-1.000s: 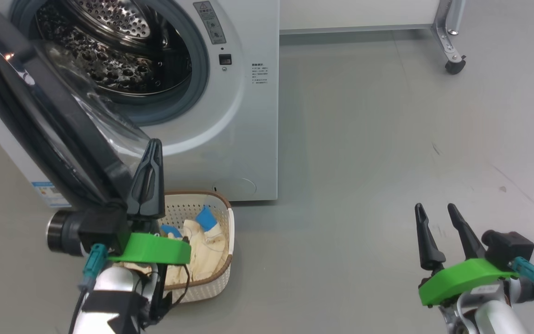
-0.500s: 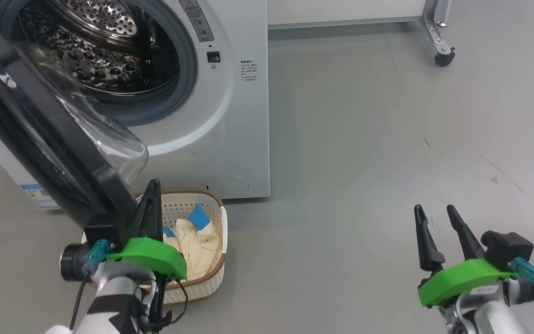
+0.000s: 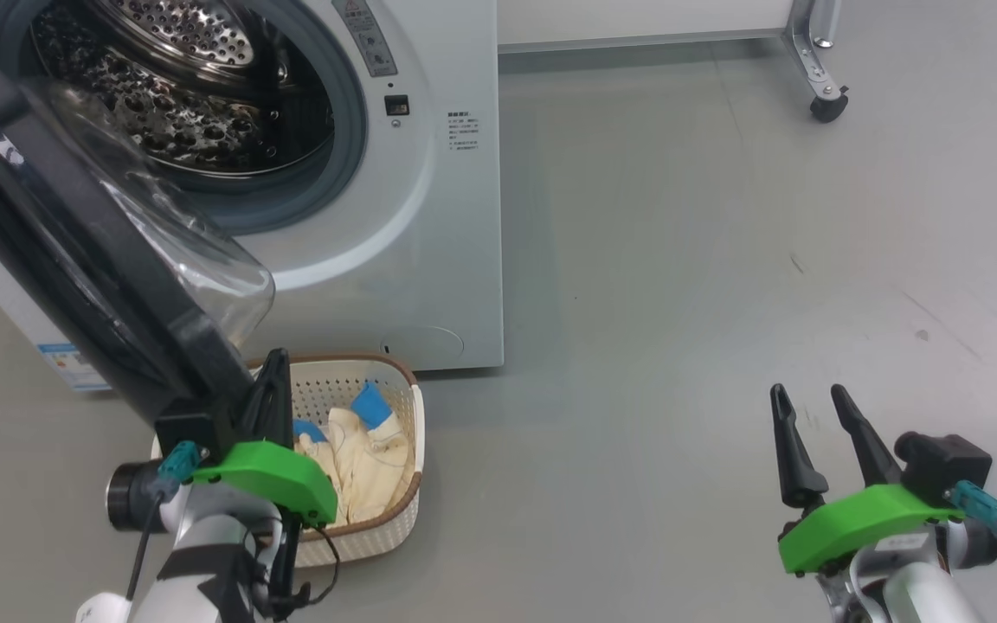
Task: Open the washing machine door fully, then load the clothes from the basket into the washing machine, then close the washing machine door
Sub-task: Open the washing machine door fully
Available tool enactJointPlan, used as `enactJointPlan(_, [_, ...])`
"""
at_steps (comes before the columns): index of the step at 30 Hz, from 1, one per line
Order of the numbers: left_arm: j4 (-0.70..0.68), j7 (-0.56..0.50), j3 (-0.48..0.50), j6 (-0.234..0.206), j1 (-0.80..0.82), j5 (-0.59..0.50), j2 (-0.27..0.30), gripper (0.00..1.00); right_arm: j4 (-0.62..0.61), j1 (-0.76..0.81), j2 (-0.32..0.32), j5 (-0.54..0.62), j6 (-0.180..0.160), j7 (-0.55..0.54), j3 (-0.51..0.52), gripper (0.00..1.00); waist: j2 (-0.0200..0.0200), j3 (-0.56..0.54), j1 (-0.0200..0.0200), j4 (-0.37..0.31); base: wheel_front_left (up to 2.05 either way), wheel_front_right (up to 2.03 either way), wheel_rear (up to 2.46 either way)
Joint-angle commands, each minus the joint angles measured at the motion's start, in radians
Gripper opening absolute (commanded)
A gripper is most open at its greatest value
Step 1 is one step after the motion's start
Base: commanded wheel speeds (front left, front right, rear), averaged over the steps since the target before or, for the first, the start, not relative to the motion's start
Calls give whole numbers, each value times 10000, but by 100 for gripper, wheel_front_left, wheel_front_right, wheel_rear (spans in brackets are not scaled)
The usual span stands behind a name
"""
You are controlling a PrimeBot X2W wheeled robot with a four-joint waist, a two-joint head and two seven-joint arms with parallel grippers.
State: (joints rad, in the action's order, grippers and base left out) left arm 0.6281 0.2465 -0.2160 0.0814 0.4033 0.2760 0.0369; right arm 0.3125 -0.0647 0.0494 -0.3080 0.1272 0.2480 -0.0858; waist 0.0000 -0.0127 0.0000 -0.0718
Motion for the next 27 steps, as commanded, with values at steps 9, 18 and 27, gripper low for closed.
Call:
enactJointPlan(9, [-150, 147, 364, -60, 421, 23, 298, 0, -249, -371, 9, -112, 35, 138, -152, 100, 0, -103, 0, 415, 0, 0, 0])
enactJointPlan(18, [-253, 151, 276, -59, 269, -11, 271, 0, -250, -323, 9, -133, 35, 138, -172, 100, 0, -208, 0, 1097, 0, 0, 0])
enactJointPlan(27, [-272, 152, 251, -64, 153, -5, 282, 0, -180, -282, 9, -214, 35, 138, -268, 100, 0, -257, 0, 1974, 0, 0, 0])
